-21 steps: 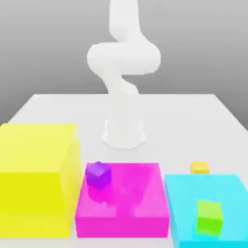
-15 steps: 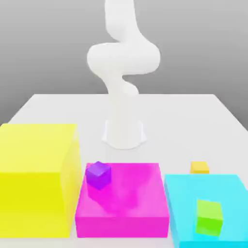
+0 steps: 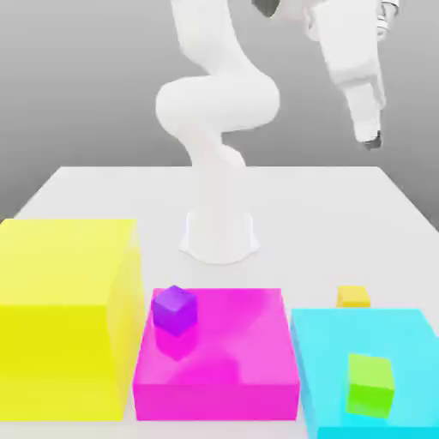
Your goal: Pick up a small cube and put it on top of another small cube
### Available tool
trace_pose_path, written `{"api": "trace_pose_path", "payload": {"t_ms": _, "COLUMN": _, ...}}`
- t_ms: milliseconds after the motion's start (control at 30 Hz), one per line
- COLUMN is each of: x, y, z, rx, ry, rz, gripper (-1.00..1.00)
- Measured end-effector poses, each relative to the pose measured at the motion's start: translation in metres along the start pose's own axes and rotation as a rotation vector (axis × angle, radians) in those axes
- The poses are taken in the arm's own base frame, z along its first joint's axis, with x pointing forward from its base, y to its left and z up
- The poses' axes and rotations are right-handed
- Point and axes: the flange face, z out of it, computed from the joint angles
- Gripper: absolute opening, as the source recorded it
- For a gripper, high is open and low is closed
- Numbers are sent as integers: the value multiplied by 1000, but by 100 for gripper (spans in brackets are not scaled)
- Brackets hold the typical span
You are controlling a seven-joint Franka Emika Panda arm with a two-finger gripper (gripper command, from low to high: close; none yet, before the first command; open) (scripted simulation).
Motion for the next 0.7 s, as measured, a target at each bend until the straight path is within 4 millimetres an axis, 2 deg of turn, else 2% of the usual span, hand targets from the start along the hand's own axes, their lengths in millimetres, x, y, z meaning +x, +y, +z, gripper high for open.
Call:
{"api": "trace_pose_path", "payload": {"t_ms": 333, "x": -42, "y": -76, "z": 89, "rx": 117, "ry": -117, "rz": -579, "gripper": 0}}
{"api": "trace_pose_path", "payload": {"t_ms": 700, "x": -119, "y": -152, "z": 160, "rx": 284, "ry": -207, "rz": -1220, "gripper": 0}}
